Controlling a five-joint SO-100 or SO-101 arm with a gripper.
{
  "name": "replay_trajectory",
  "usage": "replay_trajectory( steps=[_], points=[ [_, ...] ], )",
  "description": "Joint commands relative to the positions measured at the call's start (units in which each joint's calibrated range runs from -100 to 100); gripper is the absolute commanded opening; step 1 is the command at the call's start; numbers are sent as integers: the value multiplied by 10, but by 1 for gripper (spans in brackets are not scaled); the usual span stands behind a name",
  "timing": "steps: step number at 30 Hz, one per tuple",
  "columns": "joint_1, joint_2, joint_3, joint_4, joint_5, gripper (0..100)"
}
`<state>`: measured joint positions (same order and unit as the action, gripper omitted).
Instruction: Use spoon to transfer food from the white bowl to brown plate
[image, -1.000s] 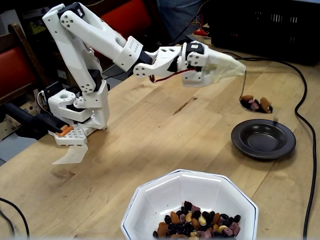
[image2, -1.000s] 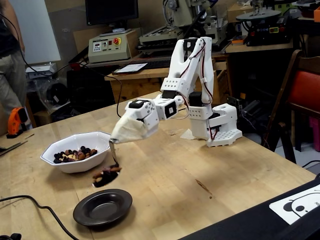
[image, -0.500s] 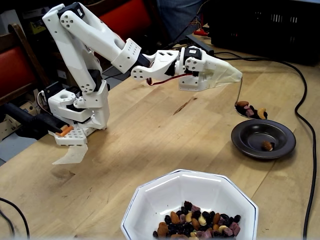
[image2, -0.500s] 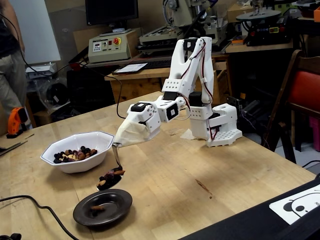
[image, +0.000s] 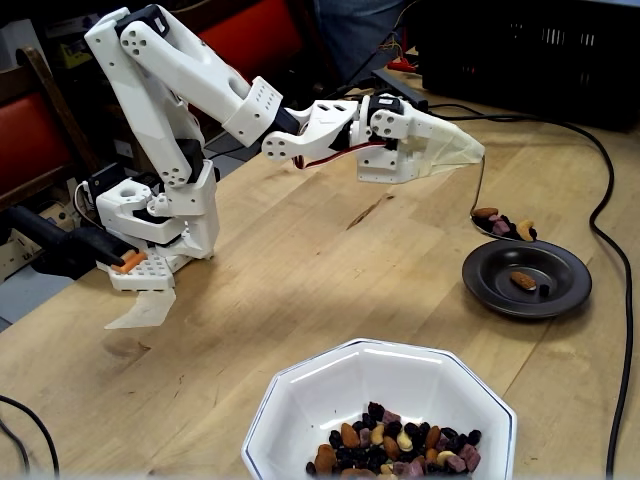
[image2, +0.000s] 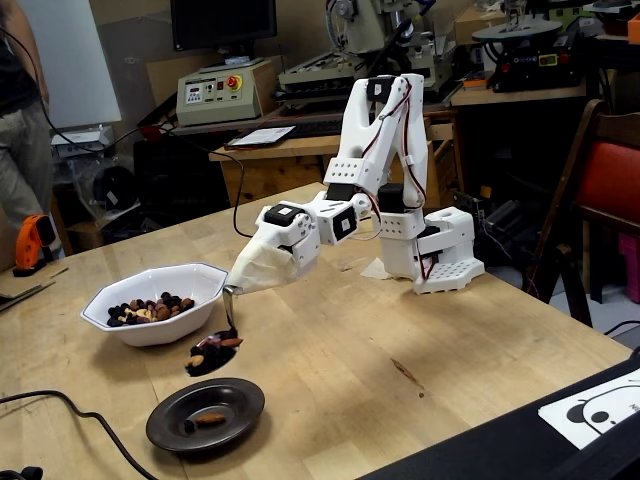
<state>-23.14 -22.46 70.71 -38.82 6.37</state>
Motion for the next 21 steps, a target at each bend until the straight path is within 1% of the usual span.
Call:
replay_trajectory(
  steps=[1, 6, 13, 21],
  points=[
    [-3, -27, -1, -9, 5, 3],
    [-3, -27, -1, -9, 7, 3],
    [-4, -27, -1, -9, 57, 3],
    [-4, -27, -1, -3, 81, 3]
  ],
)
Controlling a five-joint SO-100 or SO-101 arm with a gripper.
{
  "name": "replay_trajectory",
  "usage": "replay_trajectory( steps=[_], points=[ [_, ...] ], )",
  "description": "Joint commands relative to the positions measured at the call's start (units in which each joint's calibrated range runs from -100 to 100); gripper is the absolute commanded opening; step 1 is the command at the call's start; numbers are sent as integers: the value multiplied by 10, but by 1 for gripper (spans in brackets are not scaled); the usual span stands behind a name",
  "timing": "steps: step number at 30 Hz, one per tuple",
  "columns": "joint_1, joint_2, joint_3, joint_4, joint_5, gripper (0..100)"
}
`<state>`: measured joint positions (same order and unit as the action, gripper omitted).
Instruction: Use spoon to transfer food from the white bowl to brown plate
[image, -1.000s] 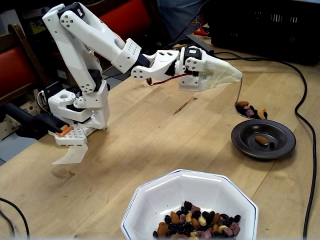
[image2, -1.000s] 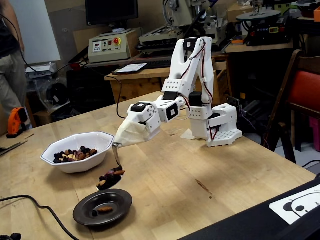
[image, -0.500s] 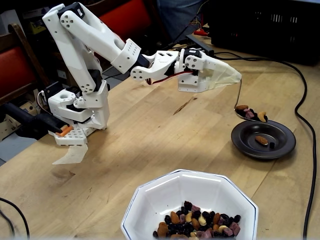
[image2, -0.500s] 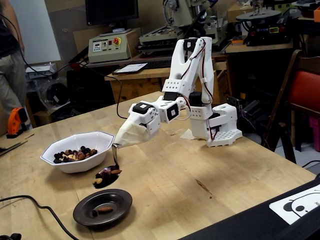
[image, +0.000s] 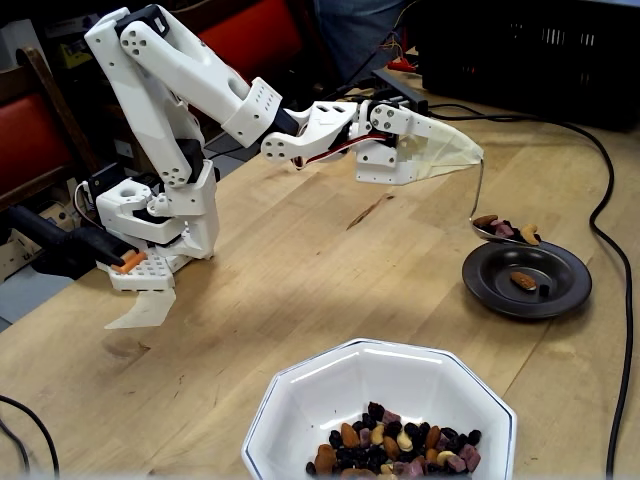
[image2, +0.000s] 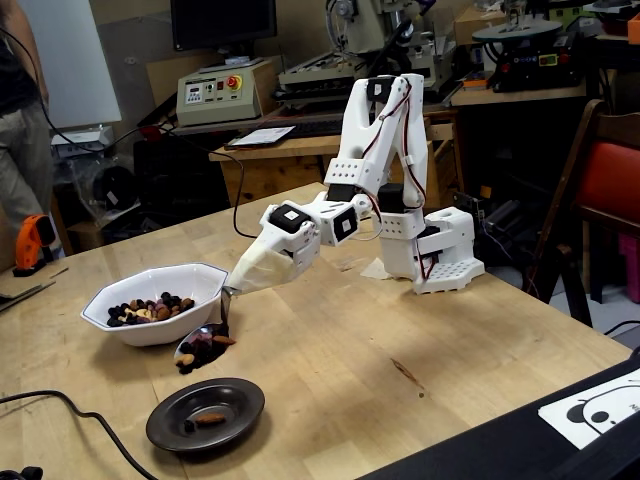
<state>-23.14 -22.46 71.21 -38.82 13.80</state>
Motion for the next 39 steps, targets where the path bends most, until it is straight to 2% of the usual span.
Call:
replay_trajectory(
  steps=[1, 13, 27, 39],
  points=[
    [-4, -27, -5, -3, 9, 3],
    [-5, -27, -5, -2, 42, 3],
    [-5, -27, -5, -2, 106, 3],
    [0, -27, -5, -2, 107, 3]
  ],
)
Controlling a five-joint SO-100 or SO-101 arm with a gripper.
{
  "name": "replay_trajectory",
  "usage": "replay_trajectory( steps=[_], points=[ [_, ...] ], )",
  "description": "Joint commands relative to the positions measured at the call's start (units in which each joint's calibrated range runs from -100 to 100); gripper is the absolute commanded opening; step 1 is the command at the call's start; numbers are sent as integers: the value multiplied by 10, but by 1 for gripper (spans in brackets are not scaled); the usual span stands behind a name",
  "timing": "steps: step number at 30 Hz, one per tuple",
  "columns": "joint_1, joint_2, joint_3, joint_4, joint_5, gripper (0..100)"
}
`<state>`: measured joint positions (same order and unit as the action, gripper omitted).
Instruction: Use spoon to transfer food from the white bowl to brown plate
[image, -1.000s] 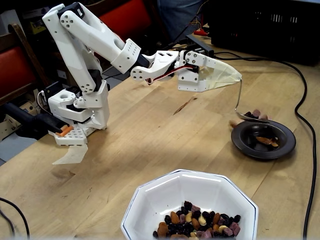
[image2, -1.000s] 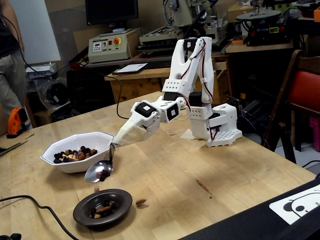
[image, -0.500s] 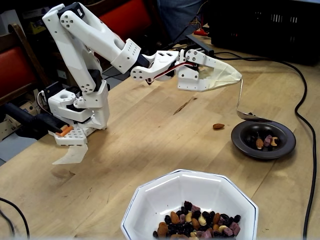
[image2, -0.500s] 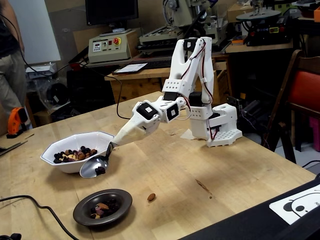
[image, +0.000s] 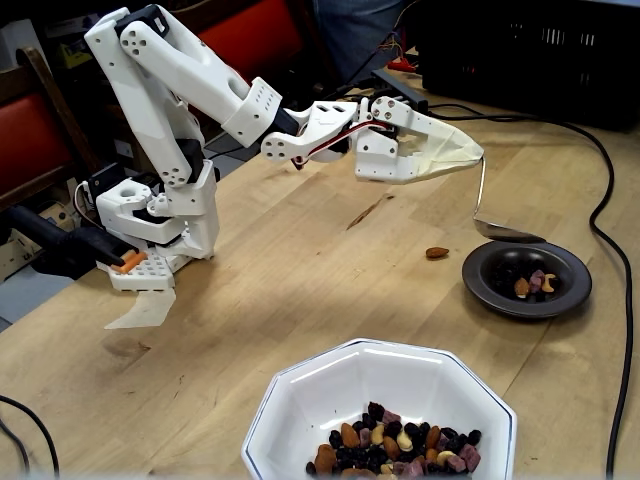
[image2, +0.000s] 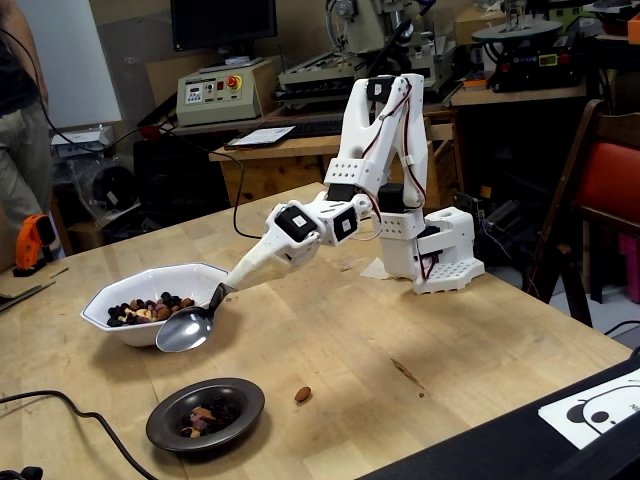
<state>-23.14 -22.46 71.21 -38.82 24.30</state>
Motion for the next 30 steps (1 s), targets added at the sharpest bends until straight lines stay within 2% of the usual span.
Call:
replay_trajectory(
  steps=[1, 16, 24, 30],
  points=[
    [-1, -27, -5, -2, 2, 3],
    [-2, -34, -14, -2, -8, 3],
    [3, -60, -15, -2, -107, 3],
    [34, -134, -10, -2, -134, 3]
  ],
)
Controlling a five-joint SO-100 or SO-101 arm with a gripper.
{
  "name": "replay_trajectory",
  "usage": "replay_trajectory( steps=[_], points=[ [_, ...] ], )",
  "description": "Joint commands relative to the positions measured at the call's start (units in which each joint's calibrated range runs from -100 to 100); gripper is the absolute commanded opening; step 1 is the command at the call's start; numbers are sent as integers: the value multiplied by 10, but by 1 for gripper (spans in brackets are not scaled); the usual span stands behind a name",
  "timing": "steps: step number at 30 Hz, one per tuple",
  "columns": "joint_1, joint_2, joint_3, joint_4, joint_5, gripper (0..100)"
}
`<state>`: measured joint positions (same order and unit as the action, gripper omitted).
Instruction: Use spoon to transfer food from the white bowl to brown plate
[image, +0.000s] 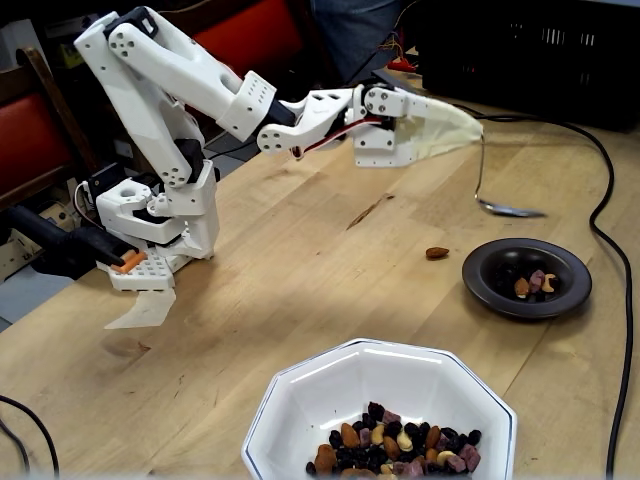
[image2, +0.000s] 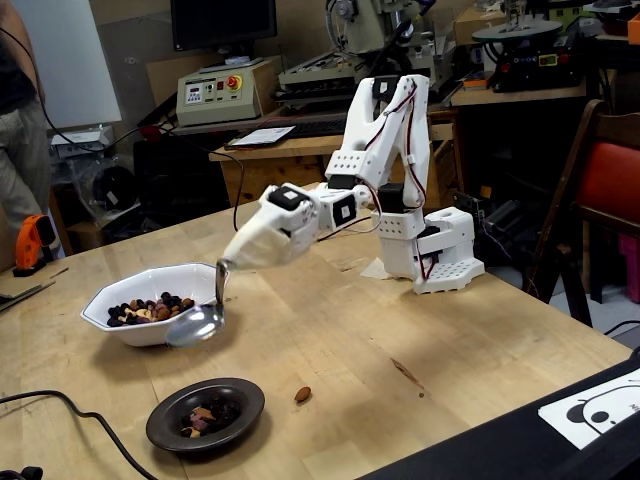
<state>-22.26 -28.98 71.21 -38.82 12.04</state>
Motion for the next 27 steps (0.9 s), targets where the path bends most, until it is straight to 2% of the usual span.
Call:
replay_trajectory(
  steps=[1, 5, 12, 20, 27],
  points=[
    [35, -79, -10, -2, -13, 3],
    [73, -117, -6, -1, -19, 3],
    [131, -136, -6, 4, -65, 3],
    [183, -144, -14, 131, -108, 3],
    [195, -220, -12, 206, -117, 3]
  ],
)
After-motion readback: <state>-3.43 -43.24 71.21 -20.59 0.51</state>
